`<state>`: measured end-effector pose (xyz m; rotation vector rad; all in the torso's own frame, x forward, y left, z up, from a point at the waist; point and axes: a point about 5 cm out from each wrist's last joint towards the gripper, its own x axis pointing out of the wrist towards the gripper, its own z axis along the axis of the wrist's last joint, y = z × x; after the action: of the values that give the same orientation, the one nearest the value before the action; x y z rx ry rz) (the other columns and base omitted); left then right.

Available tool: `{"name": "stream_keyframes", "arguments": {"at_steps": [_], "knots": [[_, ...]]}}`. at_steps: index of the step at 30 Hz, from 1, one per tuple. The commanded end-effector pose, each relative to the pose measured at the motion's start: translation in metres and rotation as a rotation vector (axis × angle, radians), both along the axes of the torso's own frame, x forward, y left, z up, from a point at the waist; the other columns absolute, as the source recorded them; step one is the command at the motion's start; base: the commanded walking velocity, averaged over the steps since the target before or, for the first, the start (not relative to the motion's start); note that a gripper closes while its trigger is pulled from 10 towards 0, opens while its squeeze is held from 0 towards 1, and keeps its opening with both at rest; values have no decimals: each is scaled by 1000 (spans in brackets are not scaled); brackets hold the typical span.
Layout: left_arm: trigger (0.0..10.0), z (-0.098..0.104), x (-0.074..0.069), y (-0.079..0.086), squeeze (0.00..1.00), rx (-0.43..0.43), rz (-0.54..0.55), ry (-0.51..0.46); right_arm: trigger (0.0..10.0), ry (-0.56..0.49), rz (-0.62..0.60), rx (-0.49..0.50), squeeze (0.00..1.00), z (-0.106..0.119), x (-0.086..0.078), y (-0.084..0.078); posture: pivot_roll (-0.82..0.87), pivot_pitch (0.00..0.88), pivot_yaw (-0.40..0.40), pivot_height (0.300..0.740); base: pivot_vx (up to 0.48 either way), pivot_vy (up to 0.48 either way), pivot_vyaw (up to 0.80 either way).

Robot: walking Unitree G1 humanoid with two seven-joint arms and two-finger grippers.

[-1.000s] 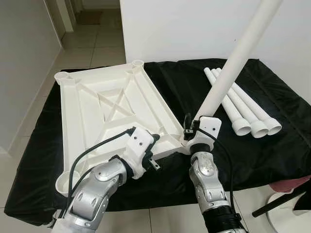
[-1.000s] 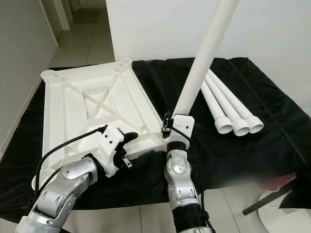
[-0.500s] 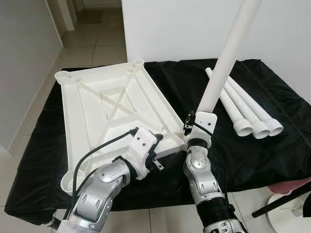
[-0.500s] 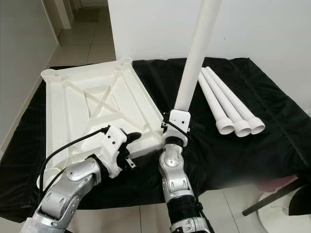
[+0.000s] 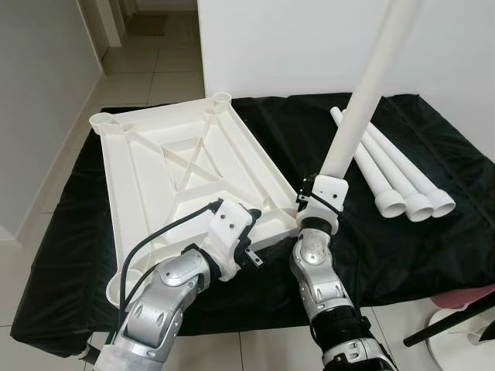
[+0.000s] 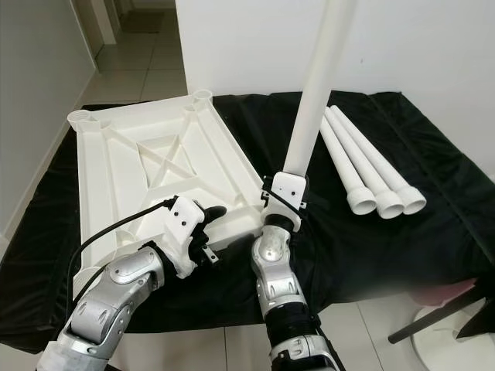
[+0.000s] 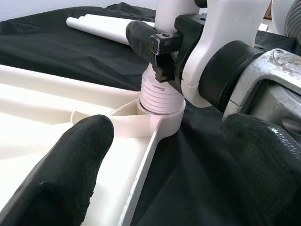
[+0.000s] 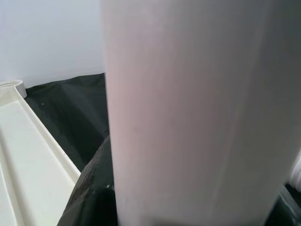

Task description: Building children table

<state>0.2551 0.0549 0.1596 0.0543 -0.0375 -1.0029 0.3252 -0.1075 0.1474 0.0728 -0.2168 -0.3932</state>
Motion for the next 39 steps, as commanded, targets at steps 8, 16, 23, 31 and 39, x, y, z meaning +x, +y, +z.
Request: {"name": "stream_keyframes", "arguments": {"at_steps": [8, 16, 23, 31, 39], "knots": [[10000, -2, 4, 1, 0, 4, 76, 3, 10000, -26, 8, 6, 0, 4, 2, 2, -56, 30, 47, 740, 0, 0, 0], [10000, -3, 3, -3, 0, 8, 46, 5, 10000, -120, 8, -47, 0, 26, -1, -4, -69, 23, 55, 740, 0, 0, 0], [10000, -2, 3, -3, 0, 10, 43, 2, 10000, -164, 16, -16, 0, 41, -4, -5, -71, 33, 56, 740, 0, 0, 0], [10000, -1, 5, -3, 0, 0, 56, 3, 10000, -224, 328, -120, 0, 48, -7, -7, -74, 42, 58, 740, 0, 0, 0], [10000, 4, 5, -7, 0, -19, 51, -7, 10000, -139, 542, -107, 0, 28, -13, -26, -84, 29, 50, 740, 0, 0, 0]]}}
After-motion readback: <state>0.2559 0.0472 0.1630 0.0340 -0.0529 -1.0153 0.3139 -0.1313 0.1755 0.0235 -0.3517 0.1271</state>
